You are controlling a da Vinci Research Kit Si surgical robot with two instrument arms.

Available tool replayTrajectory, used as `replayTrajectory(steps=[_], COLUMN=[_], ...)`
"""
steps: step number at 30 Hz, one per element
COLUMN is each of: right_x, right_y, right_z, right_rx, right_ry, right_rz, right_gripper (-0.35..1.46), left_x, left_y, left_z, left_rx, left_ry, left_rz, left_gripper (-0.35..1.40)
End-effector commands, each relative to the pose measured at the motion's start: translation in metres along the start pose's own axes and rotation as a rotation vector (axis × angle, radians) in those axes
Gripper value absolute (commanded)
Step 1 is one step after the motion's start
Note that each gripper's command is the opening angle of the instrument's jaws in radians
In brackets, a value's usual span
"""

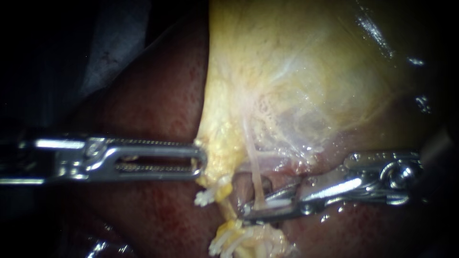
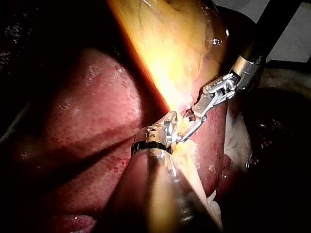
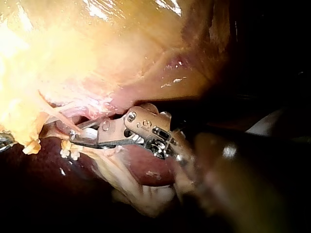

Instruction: Going back first clip right tube

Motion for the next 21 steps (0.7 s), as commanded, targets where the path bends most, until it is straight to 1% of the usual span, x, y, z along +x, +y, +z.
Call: replayTrajectory(steps=[1, 7, 9, 10, 11, 13, 14, 15, 17, 21], right_x=[0.0, 0.0001, 0.0002, 0.0002, 0.0003, 0.0004, 0.0004, 0.0005, 0.0007, 0.0012], right_y=[0.0, -0.0001, -0.0001, -0.0001, -0.0001, -0.0002, -0.0002, -0.0003, -0.0004, -0.0007], right_z=[0.0, -0.0001, -0.0002, -0.0002, -0.0003, -0.0003, -0.0004, -0.0004, -0.0006, -0.001], right_rx=[0.0, 0.0, 0.0, 0.0, 0.003, -0.001, -0.003, -0.004, -0.008, -0.008], right_ry=[0.0, 0.0, 0.0, 0.0, -0.002, 0.003, 0.005, 0.012, 0.021, 0.031], right_rz=[0.001, 0.001, 0.002, 0.002, 0.003, 0.004, 0.004, 0.011, -0.011, -0.03], right_gripper=[-0.23, -0.23, -0.19, -0.13, -0.02, 0.12, 0.22, 0.28, 0.36, 0.43], left_x=[0.0, 0.0, 0.0, 0.0, 0.0, 0.0, 0.0, 0.0, 0.0, 0.0], left_y=[0.0, 0.0, 0.0, 0.0, 0.0, 0.0, 0.0, 0.0, 0.0, 0.0], left_z=[0.0, 0.0, 0.0, 0.0, 0.0, 0.0, 0.0, 0.0, 0.0, 0.0], left_rx=[0.0, 0.0, 0.0, 0.0, 0.0, 0.0, 0.0, 0.0, 0.0, 0.0], left_ry=[0.0, 0.0, 0.0, 0.0, 0.0, 0.0, 0.0, 0.0, 0.0, 0.0], left_rz=[0.0, 0.0, 0.0, 0.0, 0.0, 0.0, 0.0, 0.0, 0.0, 0.0], left_gripper=[-0.35, -0.35, -0.35, -0.35, -0.35, -0.35, -0.35, -0.35, -0.35, -0.35])
